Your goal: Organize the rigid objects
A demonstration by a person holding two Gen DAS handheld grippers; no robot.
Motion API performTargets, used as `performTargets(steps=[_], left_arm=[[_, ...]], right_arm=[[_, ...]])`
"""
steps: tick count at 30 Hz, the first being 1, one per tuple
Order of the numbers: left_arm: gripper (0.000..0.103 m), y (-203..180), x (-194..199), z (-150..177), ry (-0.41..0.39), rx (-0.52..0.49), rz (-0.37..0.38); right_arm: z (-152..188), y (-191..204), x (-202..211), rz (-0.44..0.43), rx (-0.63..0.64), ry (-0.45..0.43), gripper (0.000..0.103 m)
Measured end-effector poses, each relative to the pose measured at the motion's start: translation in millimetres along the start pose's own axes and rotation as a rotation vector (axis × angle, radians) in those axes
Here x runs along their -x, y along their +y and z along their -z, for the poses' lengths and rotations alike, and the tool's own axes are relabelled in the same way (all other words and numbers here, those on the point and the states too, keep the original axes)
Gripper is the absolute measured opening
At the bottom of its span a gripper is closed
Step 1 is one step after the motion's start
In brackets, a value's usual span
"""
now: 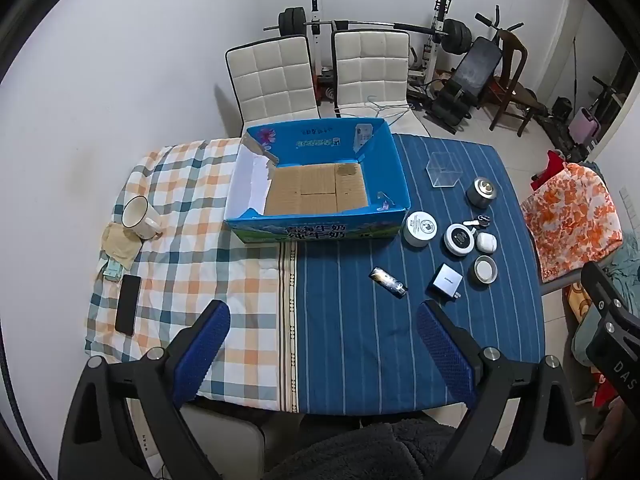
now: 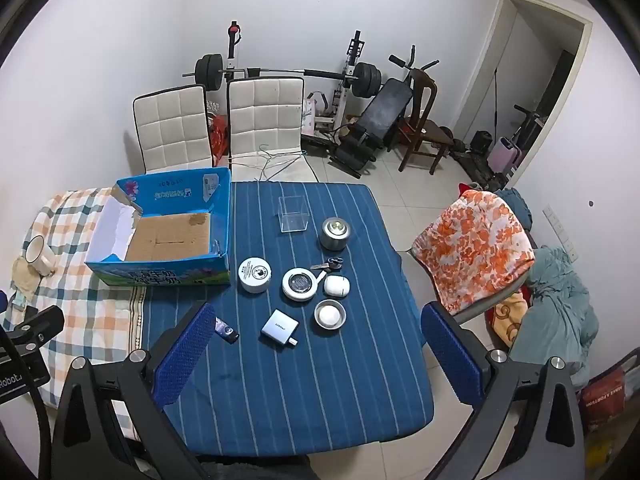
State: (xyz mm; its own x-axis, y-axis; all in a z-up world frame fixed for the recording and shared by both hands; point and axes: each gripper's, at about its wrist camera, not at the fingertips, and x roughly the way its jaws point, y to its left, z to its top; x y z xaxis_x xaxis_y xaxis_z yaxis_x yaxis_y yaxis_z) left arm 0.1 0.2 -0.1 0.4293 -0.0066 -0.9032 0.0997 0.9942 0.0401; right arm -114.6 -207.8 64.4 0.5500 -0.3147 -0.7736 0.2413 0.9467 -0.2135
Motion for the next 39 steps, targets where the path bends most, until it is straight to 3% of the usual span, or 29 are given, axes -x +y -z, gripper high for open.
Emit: performTargets(steps=[39], left_arm=[[0.096, -2.3, 7.1, -3.3, -0.017, -0.003, -0.012]], right_arm=[[4.7, -0.8, 2.8, -0.007, -0.001, -0.008, 0.103]])
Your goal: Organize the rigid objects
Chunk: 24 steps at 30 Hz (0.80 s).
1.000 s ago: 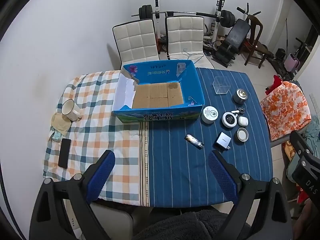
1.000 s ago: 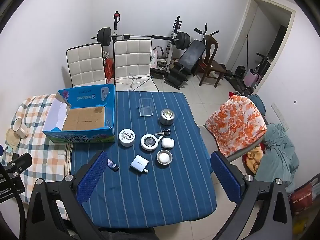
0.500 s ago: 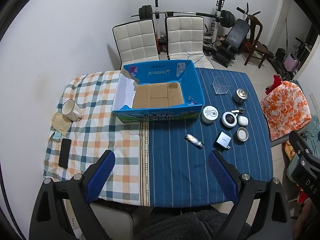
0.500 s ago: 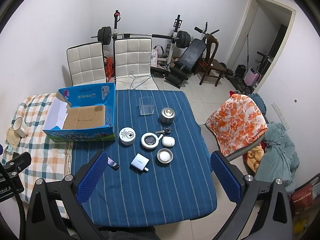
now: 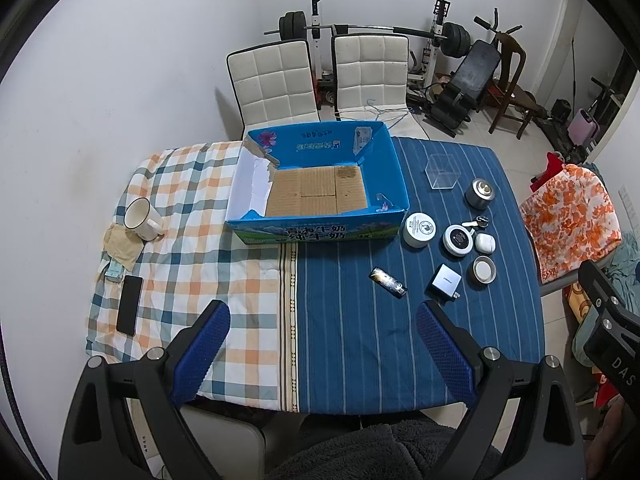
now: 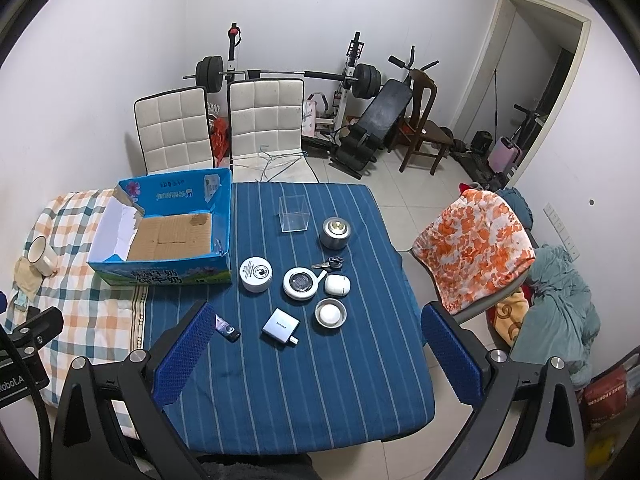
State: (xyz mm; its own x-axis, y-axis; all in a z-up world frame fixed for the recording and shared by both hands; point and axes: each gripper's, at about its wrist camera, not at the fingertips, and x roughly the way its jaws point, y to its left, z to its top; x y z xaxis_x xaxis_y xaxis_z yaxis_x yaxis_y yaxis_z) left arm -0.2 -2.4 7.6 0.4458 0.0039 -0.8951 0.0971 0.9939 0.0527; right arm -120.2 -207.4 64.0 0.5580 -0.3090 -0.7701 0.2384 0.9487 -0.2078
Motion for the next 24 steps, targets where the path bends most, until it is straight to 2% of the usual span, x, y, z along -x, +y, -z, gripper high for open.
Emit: performTargets(steps=[24], left_arm=[[0.096, -0.2, 4.0, -0.5, -0.006, 0.001, 0.001]], right_arm=[[1.4, -2.1, 2.8, 0.001, -0.006, -0.007, 0.103]])
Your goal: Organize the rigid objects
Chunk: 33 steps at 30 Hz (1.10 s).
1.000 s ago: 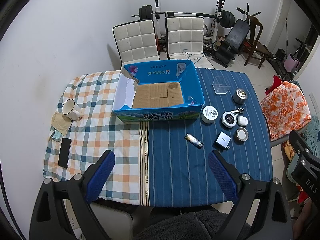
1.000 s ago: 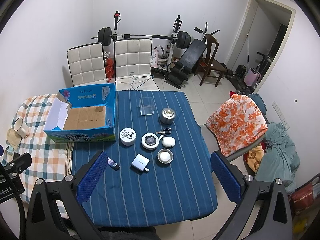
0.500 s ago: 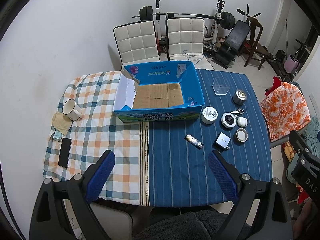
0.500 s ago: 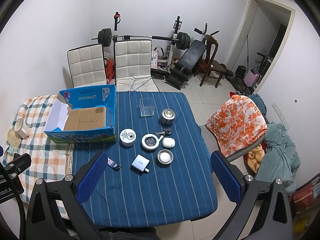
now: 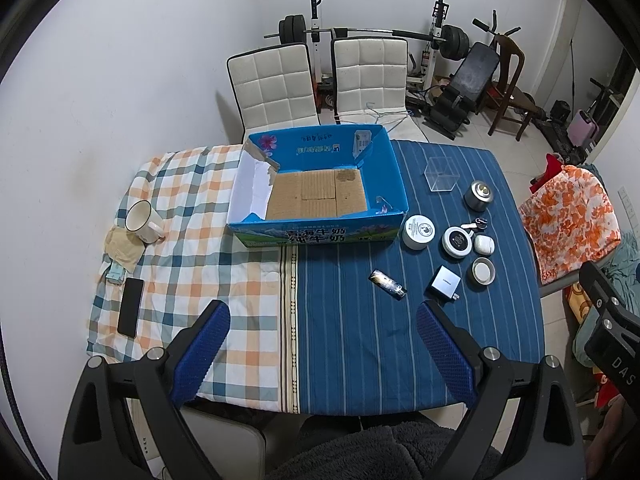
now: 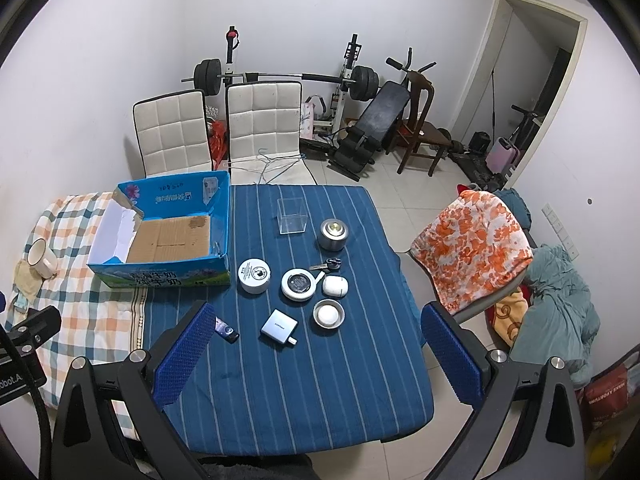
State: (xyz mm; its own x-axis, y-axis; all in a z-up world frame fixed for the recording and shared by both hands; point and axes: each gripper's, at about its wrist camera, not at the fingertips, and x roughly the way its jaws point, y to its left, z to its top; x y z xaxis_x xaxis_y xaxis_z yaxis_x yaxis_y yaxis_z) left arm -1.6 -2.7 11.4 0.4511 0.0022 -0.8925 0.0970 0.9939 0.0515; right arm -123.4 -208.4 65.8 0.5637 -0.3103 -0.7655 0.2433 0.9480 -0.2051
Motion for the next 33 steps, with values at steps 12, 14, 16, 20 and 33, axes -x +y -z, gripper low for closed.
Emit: performTargets(steps=[12, 14, 16, 20, 33], left_arm=[[0.096, 2.5, 10.6, -13.9, -0.016, 0.002, -0.006], [0.096, 4.3, 10.8, -14.5, -0.020, 0.005, -0.007], [0.096, 5.4, 11.0, -16.3, -0.022, 0.006, -0.008], [0.096, 5.3, 10.5, -12.3, -0.025, 0.005, -0.008], [0.096, 5.9, 8.6, -8.3, -0.024, 0.000, 0.001]], right_arm=[[-17.5, -0.1, 13.9, -0.008, -0.004, -0.014, 0.103], [-17.1, 0.5, 14.6, -0.008, -0.004, -0.017, 0.103], [-16.9, 1.2, 14.6, -0.010, -0.003, -0.018, 0.103], [-14.8, 3.7, 14.8, -0.011, -0.001, -0.021, 0.103], [-9.6, 11.8, 7.1, -0.016, -0.012, 0.000, 0.103]])
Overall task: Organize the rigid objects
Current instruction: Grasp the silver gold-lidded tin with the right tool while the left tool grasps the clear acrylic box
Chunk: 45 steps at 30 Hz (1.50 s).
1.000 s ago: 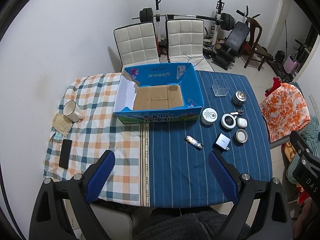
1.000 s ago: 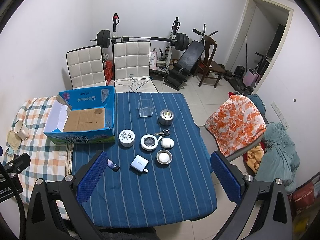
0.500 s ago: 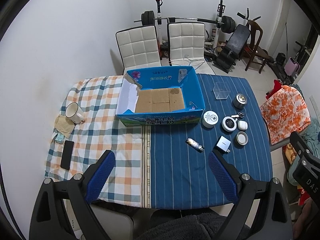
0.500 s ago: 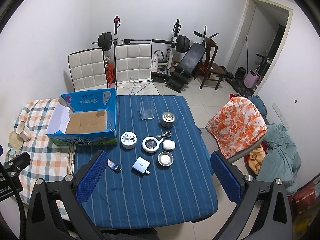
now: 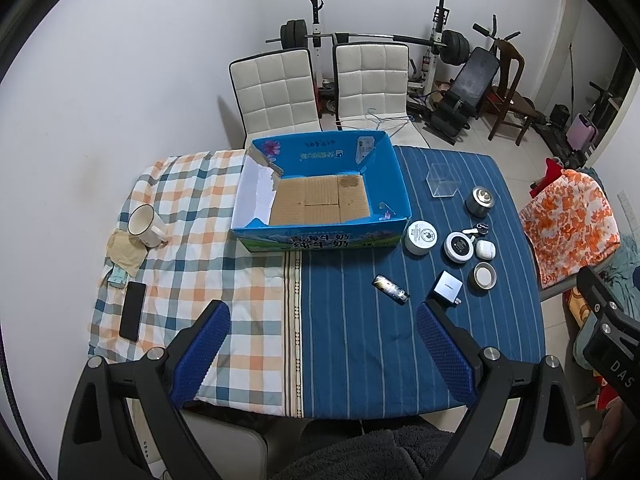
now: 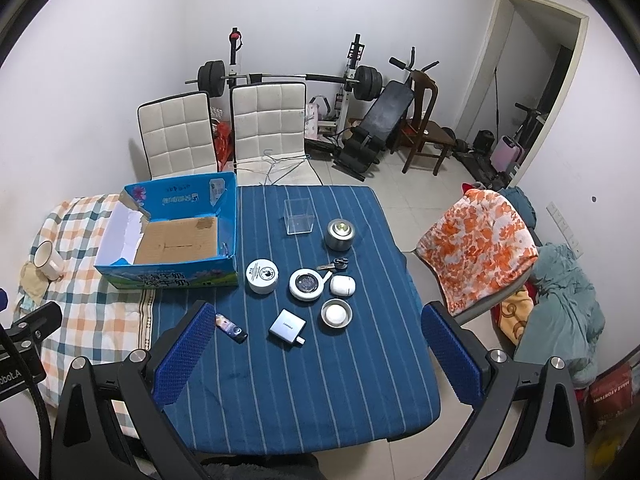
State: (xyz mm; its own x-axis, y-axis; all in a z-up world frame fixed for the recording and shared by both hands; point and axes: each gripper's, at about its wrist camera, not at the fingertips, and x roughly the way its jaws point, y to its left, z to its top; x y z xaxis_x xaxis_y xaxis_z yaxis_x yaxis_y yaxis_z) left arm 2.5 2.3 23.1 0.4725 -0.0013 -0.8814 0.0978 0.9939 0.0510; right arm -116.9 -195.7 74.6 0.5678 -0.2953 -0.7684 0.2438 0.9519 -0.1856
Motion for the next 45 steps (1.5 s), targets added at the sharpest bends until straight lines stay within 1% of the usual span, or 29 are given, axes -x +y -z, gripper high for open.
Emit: performTargets(steps=[5, 8, 11, 13, 16, 17, 18, 20, 21, 23, 24, 26, 27, 29, 30, 31, 33, 36, 38, 39, 41, 43, 45], left_arm=[[0.096, 4.5, -11.5, -4.0, 0.002, -0.013, 0.027], [0.096, 2.8, -23.1, -16.4, -0.006, -0.024, 0.051], [0.096, -6.5, -36.9, -37.6, -0.029, -0.053, 0.092], [0.096, -18.2, -50.2, -58.3, -0.039, -0.073, 0.102], [0.096, -41.4, -73.9, -91.7, -0.044, -0.095, 0.127], [0.096, -51.0, -82.8, -102.0, -0.030, -0.102, 0.133], [0.096, -60.9, -93.1, -112.9, -0.016, -0.107, 0.153], [0.096, -85.6, -120.1, -139.3, 0.016, -0.114, 0.164], [0.096, -96.1, -133.8, -150.4, 0.038, -0.115, 0.171], [0.096, -119.0, -168.9, -175.0, 0.089, -0.096, 0.159], [0.096, -127.6, -183.8, -183.7, 0.113, -0.085, 0.162], [0.096, -146.5, -226.0, -204.7, 0.181, -0.058, 0.162], [0.096, -156.3, -248.6, -213.3, 0.218, -0.051, 0.155], [0.096, -172.4, -280.8, -224.1, 0.271, -0.044, 0.144], [0.096, -180.9, -296.0, -228.4, 0.294, -0.044, 0.136], [0.096, -189.3, -312.4, -232.1, 0.323, -0.046, 0.134], [0.096, -204.5, -341.0, -237.1, 0.373, -0.056, 0.123], [0.096, -221.5, -378.5, -243.3, 0.427, -0.065, 0.111], [0.096, -229.5, -395.8, -248.4, 0.452, -0.059, 0.116], [0.096, -234.1, -403.6, -251.5, 0.468, -0.056, 0.128], [0.096, -243.9, -420.3, -255.9, 0.520, -0.049, 0.171], [0.096, -255.5, -434.2, -258.4, 0.559, -0.050, 0.201], [0.096, -267.3, -447.8, -260.4, 0.591, -0.059, 0.214]], right_arm=[[1.5, -1.1, -4.7, 0.013, -0.022, 0.012, 0.103], [-1.8, -4.8, -12.3, 0.024, -0.048, 0.021, 0.103], [-11.5, -15.4, -29.6, 0.026, -0.091, 0.039, 0.103], [-23.5, -26.9, -49.2, 0.042, -0.117, 0.057, 0.103], [-46.9, -48.3, -92.7, 0.049, -0.155, 0.107, 0.103], [-55.8, -55.7, -108.7, 0.045, -0.162, 0.120, 0.103], [-66.6, -64.9, -132.7, 0.053, -0.170, 0.142, 0.103], [-83.3, -78.4, -175.4, 0.039, -0.184, 0.194, 0.103], [-91.8, -86.0, -203.3, 0.021, -0.198, 0.232, 0.103], [-107.7, -98.3, -263.6, -0.033, -0.233, 0.307, 0.103], [-115.3, -104.6, -303.5, -0.056, -0.256, 0.358, 0.103], [-120.7, -109.5, -359.5, -0.068, -0.267, 0.424, 0.103], [-123.9, -111.5, -397.4, -0.069, -0.277, 0.466, 0.103], [-125.7, -107.8, -451.2, -0.074, -0.288, 0.523, 0.102], [-125.1, -106.2, -479.3, -0.075, -0.292, 0.556, 0.101], [-123.7, -102.7, -497.9, -0.074, -0.293, 0.584, 0.097], [-120.4, -99.2, -537.4, -0.083, -0.303, 0.638, 0.092], [-112.3, -93.4, -582.2, -0.119, -0.322, 0.702, 0.091], [-106.9, -91.1, -599.4, -0.125, -0.318, 0.732, 0.076], [-104.1, -91.4, -605.5, -0.135, -0.319, 0.742, 0.075], [-100.2, -95.3, -603.9, -0.158, -0.306, 0.736, 0.075], [-95.2, -104.4, -603.3, -0.123, -0.268, 0.756, 0.074], [-89.1, -115.4, -601.3, -0.117, -0.266, 0.768, 0.075]])
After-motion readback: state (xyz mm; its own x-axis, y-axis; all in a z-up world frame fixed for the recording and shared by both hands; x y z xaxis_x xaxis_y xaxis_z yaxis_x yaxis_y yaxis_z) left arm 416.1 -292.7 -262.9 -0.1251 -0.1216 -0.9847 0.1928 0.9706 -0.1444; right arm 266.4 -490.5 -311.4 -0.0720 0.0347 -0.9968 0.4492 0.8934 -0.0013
